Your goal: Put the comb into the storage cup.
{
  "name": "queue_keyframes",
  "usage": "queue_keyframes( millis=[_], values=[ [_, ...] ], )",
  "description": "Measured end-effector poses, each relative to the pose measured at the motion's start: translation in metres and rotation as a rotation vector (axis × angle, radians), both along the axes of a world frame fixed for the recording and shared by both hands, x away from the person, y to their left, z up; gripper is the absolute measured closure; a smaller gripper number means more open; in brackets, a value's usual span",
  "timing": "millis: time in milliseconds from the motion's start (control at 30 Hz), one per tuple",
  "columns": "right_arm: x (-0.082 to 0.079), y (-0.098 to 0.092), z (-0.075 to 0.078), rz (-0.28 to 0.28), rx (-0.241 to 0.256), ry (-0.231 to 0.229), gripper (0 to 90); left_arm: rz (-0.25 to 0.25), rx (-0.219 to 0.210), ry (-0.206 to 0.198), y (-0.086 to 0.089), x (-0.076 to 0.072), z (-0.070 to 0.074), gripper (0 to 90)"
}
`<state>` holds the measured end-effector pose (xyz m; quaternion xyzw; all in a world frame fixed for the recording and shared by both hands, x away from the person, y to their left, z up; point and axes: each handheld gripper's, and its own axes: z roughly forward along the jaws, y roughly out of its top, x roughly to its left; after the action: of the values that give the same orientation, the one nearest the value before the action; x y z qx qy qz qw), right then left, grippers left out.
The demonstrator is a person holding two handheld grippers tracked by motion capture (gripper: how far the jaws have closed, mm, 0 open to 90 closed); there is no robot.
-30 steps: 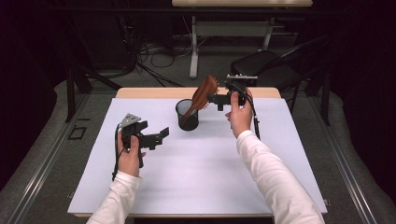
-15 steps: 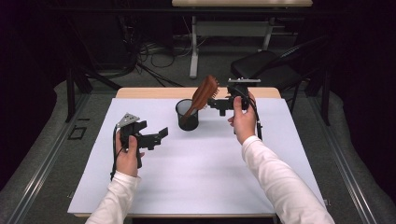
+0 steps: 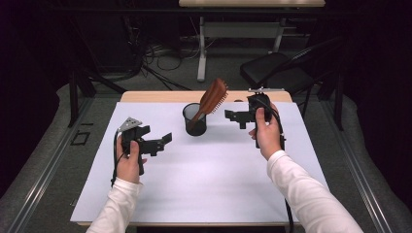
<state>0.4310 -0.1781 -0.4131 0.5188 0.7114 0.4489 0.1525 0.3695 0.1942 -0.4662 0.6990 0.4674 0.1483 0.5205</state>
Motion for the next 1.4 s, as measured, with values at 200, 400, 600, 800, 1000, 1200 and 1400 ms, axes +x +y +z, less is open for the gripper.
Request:
queue_keyframes(
  millis=[200, 400, 600, 800, 1000, 1200, 1400],
  values=[
    [-0.006, -0.01, -0.001, -0.014, -0.013, -0.007, 0.0, -0.009, 0.029, 0.004, 0.0, 0.001, 0.0, 0.4],
    [-0.009, -0.021, -0.004, -0.016, -0.005, -0.006, 0.0, -0.035, 0.078, 0.033, 0.004, 0.003, 0.001, 0.4],
    [-0.014, -0.032, -0.006, -0.018, -0.011, -0.003, 0.0, -0.055, 0.089, 0.053, 0.012, 0.002, 0.009, 0.3],
    [-0.022, -0.041, -0.005, -0.016, -0.015, -0.008, 0.0, -0.067, 0.105, 0.086, 0.019, 0.003, 0.014, 0.4],
    [-0.03, -0.045, -0.006, 0.002, -0.033, -0.008, 0.0, -0.089, 0.158, 0.091, 0.019, 0.002, 0.019, 0.4],
    [-0.041, -0.047, -0.012, 0.026, -0.051, -0.016, 0.0, -0.108, 0.192, 0.084, 0.018, -0.002, 0.022, 0.3],
    [-0.053, -0.053, -0.024, 0.038, -0.075, -0.019, 0.0, -0.104, 0.211, 0.075, 0.023, -0.007, 0.021, 0.3]
  ],
)
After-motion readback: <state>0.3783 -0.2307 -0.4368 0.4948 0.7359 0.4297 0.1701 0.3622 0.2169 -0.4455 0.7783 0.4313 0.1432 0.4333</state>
